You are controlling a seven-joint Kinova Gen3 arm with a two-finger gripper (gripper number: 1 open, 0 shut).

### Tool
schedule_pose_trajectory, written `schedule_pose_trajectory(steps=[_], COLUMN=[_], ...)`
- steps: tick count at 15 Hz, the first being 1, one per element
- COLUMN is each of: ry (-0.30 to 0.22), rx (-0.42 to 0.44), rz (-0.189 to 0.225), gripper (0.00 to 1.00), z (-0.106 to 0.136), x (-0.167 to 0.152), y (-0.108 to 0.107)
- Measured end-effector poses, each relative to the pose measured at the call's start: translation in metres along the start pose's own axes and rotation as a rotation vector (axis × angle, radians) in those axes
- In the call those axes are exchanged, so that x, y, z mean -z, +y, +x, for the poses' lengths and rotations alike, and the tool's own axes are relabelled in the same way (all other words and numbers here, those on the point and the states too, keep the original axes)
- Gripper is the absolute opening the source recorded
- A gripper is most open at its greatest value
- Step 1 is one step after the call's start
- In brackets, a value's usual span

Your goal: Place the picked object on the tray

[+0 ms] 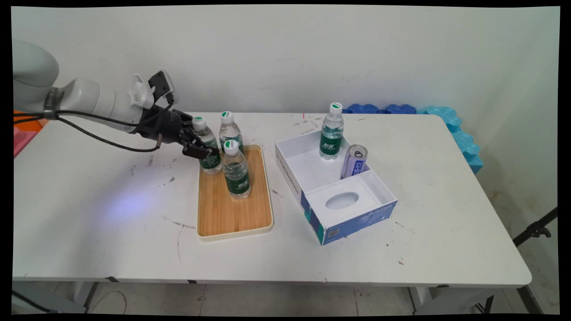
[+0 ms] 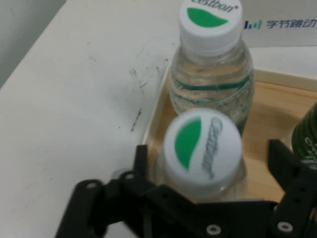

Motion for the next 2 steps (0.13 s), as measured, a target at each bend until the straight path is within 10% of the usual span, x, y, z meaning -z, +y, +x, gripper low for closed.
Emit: schedule_pose_trajectory(steps=[2], ry=[0.000], rx=[0.005], rz=[0.006], gripper=[1.00], z=[-0.0023], x=[0.0014], y=[-0.0016])
